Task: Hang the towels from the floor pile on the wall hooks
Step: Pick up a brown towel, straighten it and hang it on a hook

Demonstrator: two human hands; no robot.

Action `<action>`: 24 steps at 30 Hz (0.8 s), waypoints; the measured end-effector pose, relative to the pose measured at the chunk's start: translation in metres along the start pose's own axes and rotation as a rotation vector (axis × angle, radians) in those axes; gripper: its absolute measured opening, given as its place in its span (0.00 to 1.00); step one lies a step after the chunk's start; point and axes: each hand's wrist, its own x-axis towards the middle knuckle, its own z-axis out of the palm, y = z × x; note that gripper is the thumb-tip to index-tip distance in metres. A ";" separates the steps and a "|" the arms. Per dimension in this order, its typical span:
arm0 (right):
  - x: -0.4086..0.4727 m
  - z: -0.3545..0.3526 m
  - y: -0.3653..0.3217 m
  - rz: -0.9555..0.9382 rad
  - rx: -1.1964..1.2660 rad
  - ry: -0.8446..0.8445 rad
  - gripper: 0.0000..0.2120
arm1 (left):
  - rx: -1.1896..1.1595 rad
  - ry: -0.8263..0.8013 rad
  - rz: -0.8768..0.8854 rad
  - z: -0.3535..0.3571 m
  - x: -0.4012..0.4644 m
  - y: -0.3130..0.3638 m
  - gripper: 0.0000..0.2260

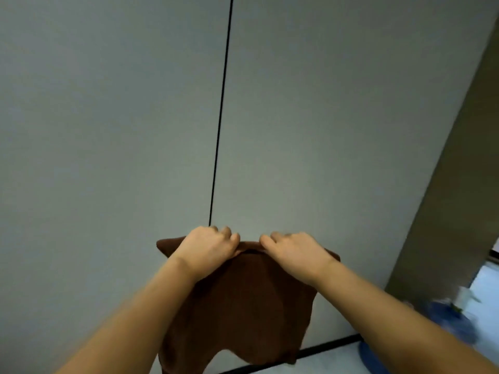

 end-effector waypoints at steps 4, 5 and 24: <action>-0.047 -0.050 0.006 0.068 -0.026 -0.044 0.23 | -0.010 -0.018 0.025 -0.052 0.009 0.035 0.20; -0.060 -0.060 0.011 0.093 -0.030 -0.038 0.23 | -0.026 -0.011 0.035 -0.065 0.013 0.047 0.20; -0.620 -0.374 0.094 0.749 -0.417 -0.591 0.10 | -0.376 0.292 0.555 -0.376 0.126 0.566 0.20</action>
